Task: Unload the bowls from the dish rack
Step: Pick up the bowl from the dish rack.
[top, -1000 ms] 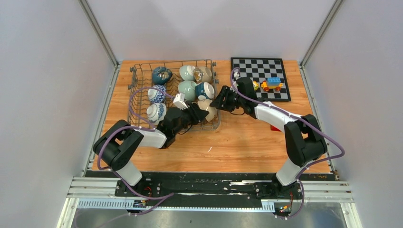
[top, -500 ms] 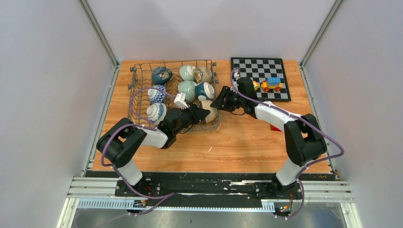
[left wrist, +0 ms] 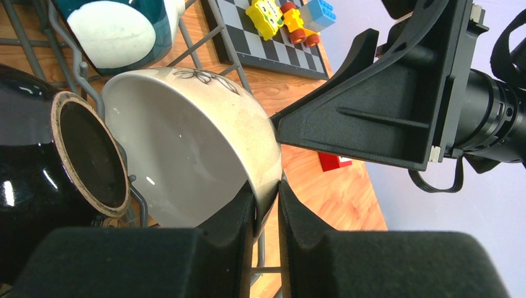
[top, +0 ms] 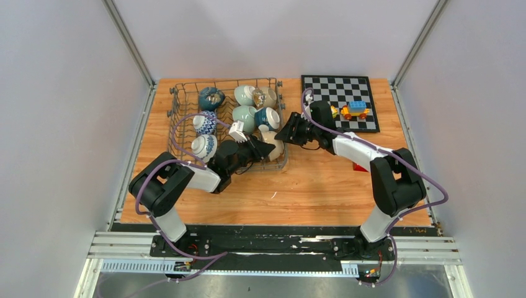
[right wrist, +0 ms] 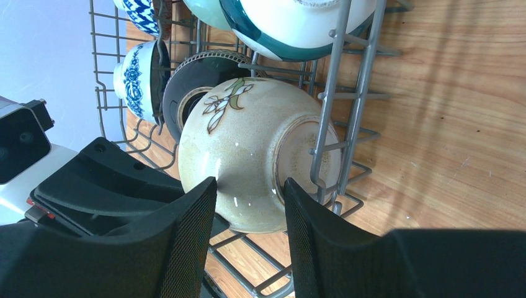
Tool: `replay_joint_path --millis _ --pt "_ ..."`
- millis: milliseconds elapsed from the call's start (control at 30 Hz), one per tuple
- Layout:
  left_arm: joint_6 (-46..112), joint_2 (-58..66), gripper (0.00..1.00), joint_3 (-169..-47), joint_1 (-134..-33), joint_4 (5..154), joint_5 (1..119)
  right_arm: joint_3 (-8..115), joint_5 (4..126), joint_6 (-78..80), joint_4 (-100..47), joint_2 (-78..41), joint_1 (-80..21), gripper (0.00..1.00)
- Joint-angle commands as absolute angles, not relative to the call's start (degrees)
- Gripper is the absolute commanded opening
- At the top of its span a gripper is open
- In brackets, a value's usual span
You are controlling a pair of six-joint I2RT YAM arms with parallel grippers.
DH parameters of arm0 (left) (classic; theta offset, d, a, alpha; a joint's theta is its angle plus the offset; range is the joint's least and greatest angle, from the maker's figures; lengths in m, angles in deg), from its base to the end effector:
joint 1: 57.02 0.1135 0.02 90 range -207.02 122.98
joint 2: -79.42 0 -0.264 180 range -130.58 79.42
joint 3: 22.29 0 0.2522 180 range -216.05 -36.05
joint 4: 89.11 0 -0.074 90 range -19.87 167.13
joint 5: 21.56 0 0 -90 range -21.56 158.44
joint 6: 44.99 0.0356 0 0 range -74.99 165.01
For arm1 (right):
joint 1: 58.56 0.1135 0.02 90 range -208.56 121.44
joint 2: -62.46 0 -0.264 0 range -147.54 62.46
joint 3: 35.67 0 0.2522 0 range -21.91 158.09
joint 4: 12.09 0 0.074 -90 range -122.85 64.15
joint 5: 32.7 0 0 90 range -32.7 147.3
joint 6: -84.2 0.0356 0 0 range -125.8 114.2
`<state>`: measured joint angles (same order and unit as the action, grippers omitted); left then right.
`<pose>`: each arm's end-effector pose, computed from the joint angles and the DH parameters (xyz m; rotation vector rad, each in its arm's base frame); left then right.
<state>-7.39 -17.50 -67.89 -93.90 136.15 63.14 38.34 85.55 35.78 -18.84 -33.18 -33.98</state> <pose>0.2526 -0.1936 0.1671 -0.1721 1.8289 -1.2204 0.3323 0.1705 0.2332 -0.0014 2.2337 1.1848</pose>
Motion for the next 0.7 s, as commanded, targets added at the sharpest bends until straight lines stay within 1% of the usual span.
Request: replay_joint_path --millis 0,133,200,267,433,533,667 --pt "-7.28 -17.68 0.13 -69.25 -94.37 140.16 61.17 38.47 88.07 36.43 -18.0 -34.56 -34.26 0.47" --pt "-7.15 -17.7 0.0 -69.57 -94.37 140.21 60.89 38.39 88.4 36.57 -17.85 -34.26 -34.26 0.48" --pt "-7.12 -17.77 0.0 -69.95 -94.38 139.68 60.84 38.58 88.41 36.41 -18.04 -33.9 -34.22 0.49" --pt "-7.24 -17.78 0.0 -70.28 -94.45 139.6 60.77 39.09 88.14 35.61 -18.97 -33.34 -34.33 0.52" --pt "-7.42 -17.11 0.0 -70.59 -94.4 140.54 60.06 40.33 84.69 33.02 -24.16 -30.46 -34.5 0.65" --pt "-7.05 -16.16 0.0 -70.6 -94.37 140.73 60.08 40.77 82.02 31.69 -27.15 -27.41 -34.77 0.75" --pt "-6.57 -14.64 0.0 -70.64 -94.37 140.93 59.9 42.59 79.54 29.01 -31.9 -23.54 -34.92 0.77"
